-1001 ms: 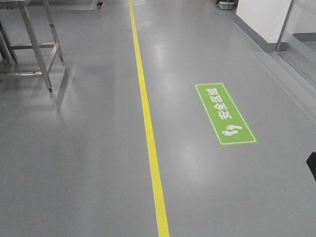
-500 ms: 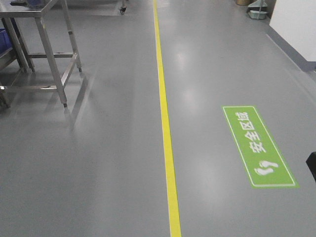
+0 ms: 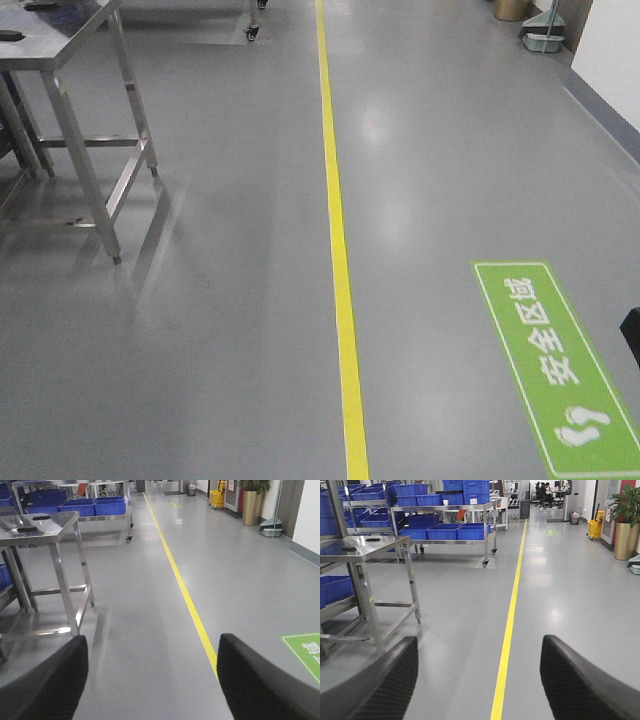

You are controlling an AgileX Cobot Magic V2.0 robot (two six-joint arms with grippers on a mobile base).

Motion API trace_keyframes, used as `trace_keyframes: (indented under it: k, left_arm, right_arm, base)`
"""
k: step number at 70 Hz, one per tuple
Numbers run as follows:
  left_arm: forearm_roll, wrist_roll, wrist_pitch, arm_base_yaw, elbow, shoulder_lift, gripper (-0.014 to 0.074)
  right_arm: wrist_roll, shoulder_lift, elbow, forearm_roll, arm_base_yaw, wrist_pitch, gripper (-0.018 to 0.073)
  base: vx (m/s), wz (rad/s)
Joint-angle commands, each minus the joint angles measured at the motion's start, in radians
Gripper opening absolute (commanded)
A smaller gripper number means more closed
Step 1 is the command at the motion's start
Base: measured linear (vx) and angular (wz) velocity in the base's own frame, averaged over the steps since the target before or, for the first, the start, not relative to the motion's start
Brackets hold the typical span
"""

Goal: Move and align brake pads A on conveyor
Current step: 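Drive forward along the yellow floor line past the blue bin racks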

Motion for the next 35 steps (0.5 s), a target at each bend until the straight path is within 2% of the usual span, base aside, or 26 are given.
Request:
trace_keyframes:
  k: [1,35]
  left_arm:
    - [-0.003,-0.004,-0.069,-0.007,-0.028,0.017,0.0523]
    - [-0.003,-0.004,-0.068,-0.007,-0.028,0.017,0.0523]
  right_arm:
    - [0.0,0.006,-0.027,-0.005,0.001,-0.076,0.0487]
    - [0.0,0.006,-0.027,-0.005,0.001,-0.077,0.0487]
  base:
    - [0.63,-0.01]
    - [0.63,-0.02]
